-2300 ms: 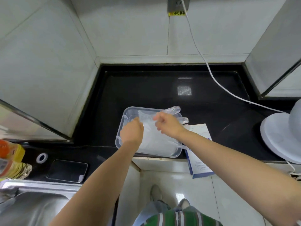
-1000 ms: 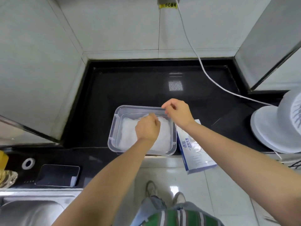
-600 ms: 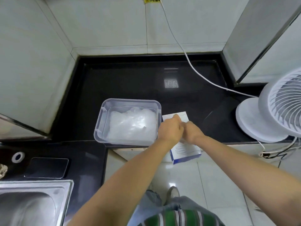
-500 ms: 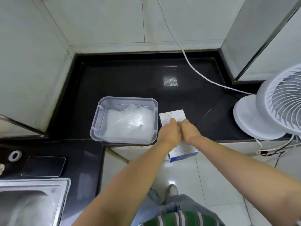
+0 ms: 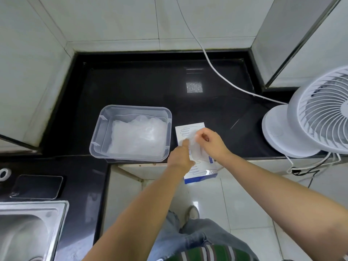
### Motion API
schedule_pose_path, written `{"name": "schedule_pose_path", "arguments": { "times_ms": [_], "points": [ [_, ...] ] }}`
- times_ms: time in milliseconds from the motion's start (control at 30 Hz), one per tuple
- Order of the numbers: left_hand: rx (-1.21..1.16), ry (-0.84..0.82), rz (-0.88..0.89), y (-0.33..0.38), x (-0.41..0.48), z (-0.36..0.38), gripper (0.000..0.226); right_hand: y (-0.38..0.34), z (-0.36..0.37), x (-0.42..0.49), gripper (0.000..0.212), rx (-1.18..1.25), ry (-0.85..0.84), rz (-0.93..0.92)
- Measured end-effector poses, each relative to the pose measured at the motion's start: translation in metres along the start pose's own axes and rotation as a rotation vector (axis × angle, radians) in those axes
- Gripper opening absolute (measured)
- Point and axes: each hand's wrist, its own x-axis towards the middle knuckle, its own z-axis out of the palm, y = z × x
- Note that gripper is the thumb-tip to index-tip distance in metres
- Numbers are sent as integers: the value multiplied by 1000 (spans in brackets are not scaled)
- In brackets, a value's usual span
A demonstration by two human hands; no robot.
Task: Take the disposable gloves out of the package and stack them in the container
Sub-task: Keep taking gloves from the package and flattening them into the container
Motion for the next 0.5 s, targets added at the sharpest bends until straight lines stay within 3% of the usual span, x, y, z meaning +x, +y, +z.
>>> {"name": "schedule_pose_path", "arguments": {
  "times_ms": [133, 267, 500],
  "points": [
    [-8, 9, -1, 3, 1, -1, 82, -12, -16, 3, 13, 314, 68, 59],
    [16, -6, 2, 4, 1, -1, 86, -27, -23, 4, 21, 422, 145, 52],
    [76, -27, -3, 4, 3, -1, 89, -36, -24, -1, 17, 429, 175, 98]
  ]
}}
